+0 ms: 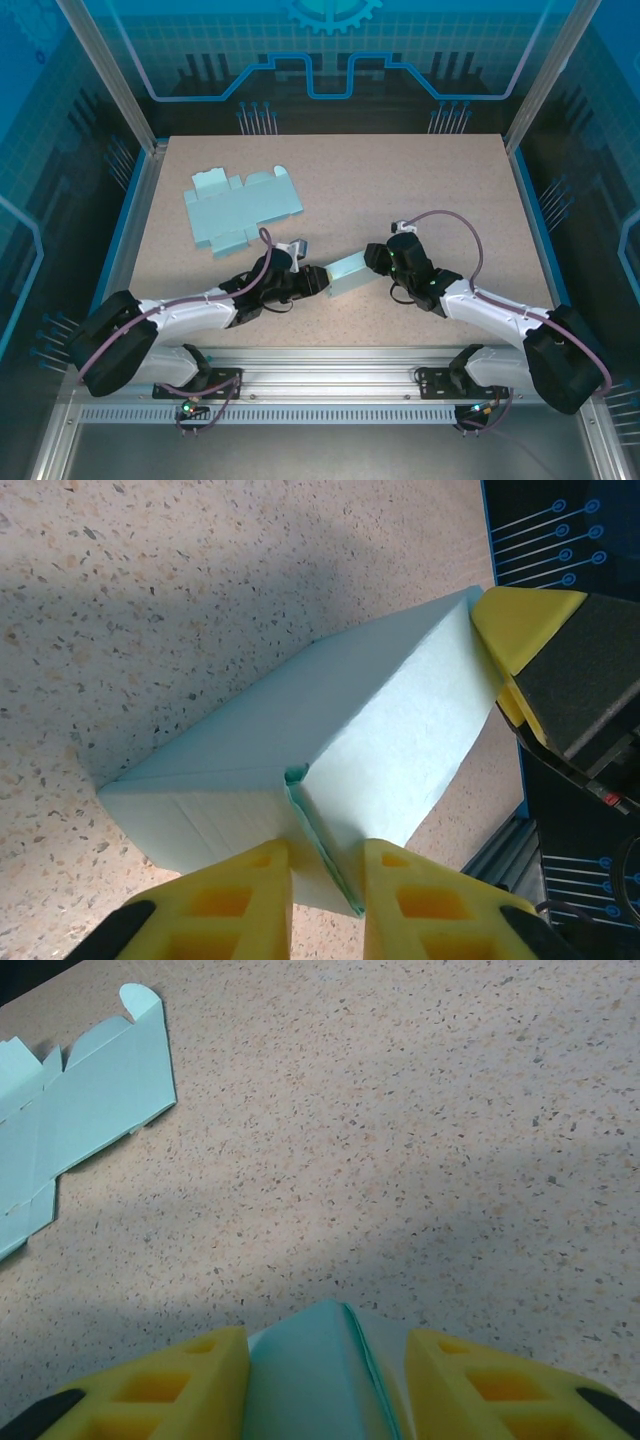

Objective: Fold the paper box

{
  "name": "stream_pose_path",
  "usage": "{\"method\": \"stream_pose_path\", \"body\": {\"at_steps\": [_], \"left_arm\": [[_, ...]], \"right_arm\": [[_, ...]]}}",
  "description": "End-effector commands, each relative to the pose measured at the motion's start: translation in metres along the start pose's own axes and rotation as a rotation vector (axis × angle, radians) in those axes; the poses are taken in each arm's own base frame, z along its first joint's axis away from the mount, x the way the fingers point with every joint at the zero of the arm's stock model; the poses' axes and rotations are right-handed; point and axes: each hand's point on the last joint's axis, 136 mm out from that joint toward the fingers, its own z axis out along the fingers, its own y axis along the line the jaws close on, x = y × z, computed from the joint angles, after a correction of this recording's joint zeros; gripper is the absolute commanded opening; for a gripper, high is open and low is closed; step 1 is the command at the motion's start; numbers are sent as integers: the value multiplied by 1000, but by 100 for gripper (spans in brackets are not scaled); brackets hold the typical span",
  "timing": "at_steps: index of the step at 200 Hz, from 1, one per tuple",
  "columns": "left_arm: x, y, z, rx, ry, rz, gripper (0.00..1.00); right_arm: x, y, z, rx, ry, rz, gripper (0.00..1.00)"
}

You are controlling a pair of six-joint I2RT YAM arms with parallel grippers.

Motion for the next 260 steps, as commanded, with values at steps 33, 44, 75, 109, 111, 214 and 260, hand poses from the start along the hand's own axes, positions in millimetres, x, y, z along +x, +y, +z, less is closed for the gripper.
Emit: {"method": "stream_pose_path", "body": {"at_steps": [33,44,75,109,111,214,260], "left_arm": [[23,64,-10,-233,49,9,13],[16,55,-12,-220,32,44,26],[-14,30,-25,-215,-64,170,41],[-46,10,-42,-249,-202,377,50],[-48,9,-42,-248,-207,392,51],[-15,-53,1,112,-225,1250,60],[0,-47,22,85,-154,1396,60]], "right_arm": [[59,-48,0,158,198,-74,44],[59,-48,0,160,198,-73,45],[59,-48,-1,158,200,-74,45],[56,-42,-1,142,199,-81,45],[56,-42,-1,142,199,-81,45],[48,-30,-10,119,210,-92,47],[48,-29,-11,118,214,-91,47]]}}
